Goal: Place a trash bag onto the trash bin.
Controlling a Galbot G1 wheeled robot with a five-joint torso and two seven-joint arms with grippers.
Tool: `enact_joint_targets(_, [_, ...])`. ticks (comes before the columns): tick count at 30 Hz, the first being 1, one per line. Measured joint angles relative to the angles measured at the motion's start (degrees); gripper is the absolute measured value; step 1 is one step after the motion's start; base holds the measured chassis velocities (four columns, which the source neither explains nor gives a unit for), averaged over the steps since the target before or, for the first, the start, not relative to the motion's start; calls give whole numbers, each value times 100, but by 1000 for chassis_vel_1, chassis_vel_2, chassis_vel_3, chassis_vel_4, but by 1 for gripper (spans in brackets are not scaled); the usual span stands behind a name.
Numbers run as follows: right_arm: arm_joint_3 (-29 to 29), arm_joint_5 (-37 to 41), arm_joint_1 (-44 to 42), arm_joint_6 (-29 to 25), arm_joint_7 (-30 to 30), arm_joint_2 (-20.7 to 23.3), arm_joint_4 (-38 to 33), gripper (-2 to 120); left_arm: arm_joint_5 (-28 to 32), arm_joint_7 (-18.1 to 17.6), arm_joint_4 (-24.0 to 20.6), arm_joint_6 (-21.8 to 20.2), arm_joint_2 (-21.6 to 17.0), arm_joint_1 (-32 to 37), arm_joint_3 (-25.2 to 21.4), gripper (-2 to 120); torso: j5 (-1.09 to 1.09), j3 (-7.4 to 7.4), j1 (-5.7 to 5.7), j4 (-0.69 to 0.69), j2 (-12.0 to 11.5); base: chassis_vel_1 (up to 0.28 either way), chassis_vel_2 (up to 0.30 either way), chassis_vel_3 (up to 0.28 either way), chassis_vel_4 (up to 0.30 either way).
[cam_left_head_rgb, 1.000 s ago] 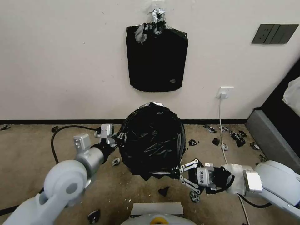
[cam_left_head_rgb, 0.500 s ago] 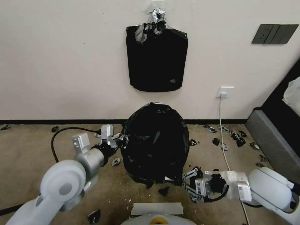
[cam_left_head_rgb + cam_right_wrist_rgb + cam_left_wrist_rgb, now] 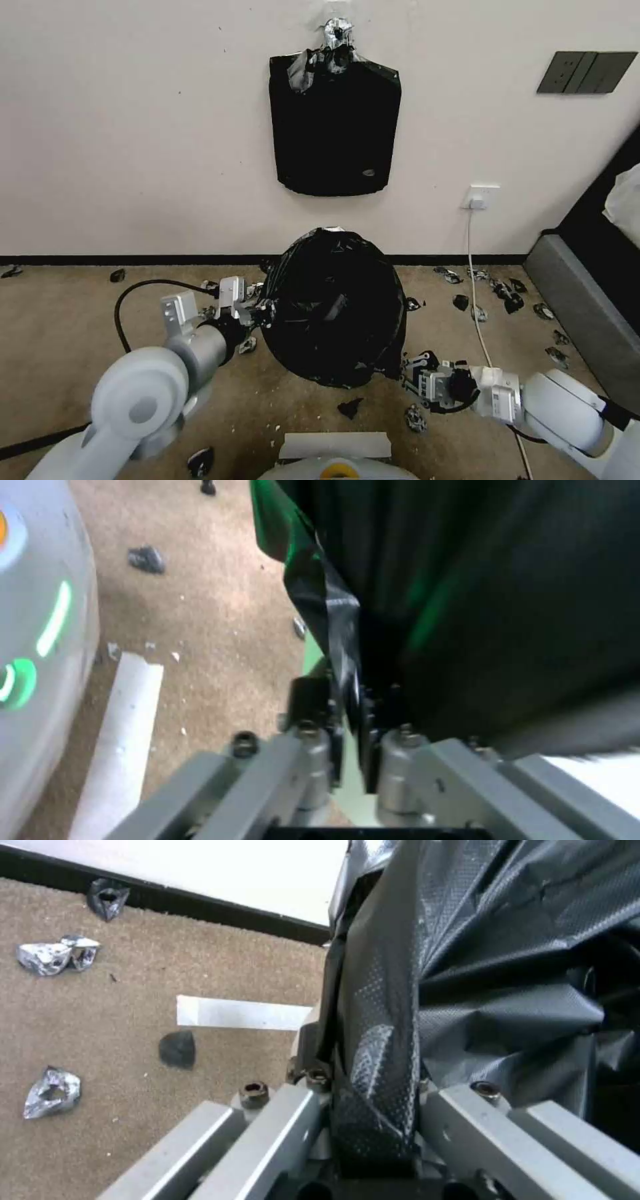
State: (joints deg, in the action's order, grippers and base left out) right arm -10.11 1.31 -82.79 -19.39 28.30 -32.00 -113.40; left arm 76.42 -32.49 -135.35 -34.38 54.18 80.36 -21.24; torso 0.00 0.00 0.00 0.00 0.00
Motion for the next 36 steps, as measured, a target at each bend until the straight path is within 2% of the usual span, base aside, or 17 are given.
enact_joint_targets(2, [-74,78,-116,-38,-2,7,-11,23,-10,-4,53,34,49,-37,13,3,0,0,0,0,0,0,0,0,0])
enact_joint_targets(4, [-100,99,-154,-51,-2,8,1,27,-12,-3,73,50,59,-58,16,3,0,0,0,0,0,0,0,0,0])
enact_joint_targets(11, [-309,214,-497,-220,-133,11,116,55,-46,13,277,172,12,-237,-72,3,1,0,0,0,0,0,0,0,0])
enact_joint_targets(13, [-356,279,-594,-211,-323,22,107,61,-93,24,335,236,4,-271,-80,3,0,0,0,0,0,0,0,0,0])
enact_joint_targets(14, [-498,729,-950,36,-901,82,-168,74,-424,119,505,444,8,-320,-38,3,1,0,0,0,0,0,0,0,0])
enact_joint_targets(16, [-774,1176,-1347,343,-1224,126,-533,83,-779,199,670,659,75,-323,103,3,1,0,0,0,0,0,0,0,0])
enact_joint_targets(21, [-1609,1875,-2006,656,-1351,155,-964,73,-1192,243,861,862,246,-321,310,3,0,0,0,0,0,0,0,0,0])
enact_joint_targets(24, [-2511,2892,-2923,1021,-1600,166,-1632,57,-1540,250,995,1050,434,-273,495,3,0,0,0,-1,0,0,0,0,0])
enact_joint_targets(26, [-2678,3150,-3092,1161,-1741,166,-1846,54,-1690,254,1032,1102,486,-258,561,3,-2,0,0,-1,0,0,0,0,0])
enact_joint_targets(27, [-2779,3418,-3172,1392,-1975,164,-2117,47,-1851,253,1063,1146,541,-247,637,3,-2,0,0,-1,0,0,0,0,0])
enact_joint_targets(28, [-2752,3648,-3125,1764,-2303,164,-2408,42,-2003,254,1081,1197,602,-243,743,3,-1,0,0,0,0,0,0,0,0])
enact_joint_targets(29, [-2752,3648,-3125,1764,-2303,164,-2408,42,-2003,254,1081,1197,602,-243,743,3,-1,0,0,0,0,0,0,0,0])
enact_joint_targets(31, [-2489,4053,-2828,2504,-2892,182,-2791,36,-2286,257,1091,1256,701,-253,921,3,-2,0,0,-1,0,0,0,0,0])
enact_joint_targets(32, [-2153,4597,-2346,3310,-3443,206,-2978,29,-2455,269,1091,1284,765,-279,1044,3,-1,0,0,-1,0,0,0,0,0])
enact_joint_targets(33, [-1903,5064,-1923,3767,-3800,217,-3014,24,-2598,283,1093,1300,812,-306,1161,3,1,0,0,0,0,0,0,0,0])
enact_joint_targets(34, [-1903,5064,-1923,3767,-3800,217,-3014,24,-2598,283,1093,1300,812,-306,1161,3,1,0,0,0,0,0,0,0,0])
enact_joint_targets(36, [-1656,5874,-1185,4467,-4378,192,-3048,15,-2890,276,1197,1327,866,-466,1503,3,4,0,0,5,0,0,0,0,0])
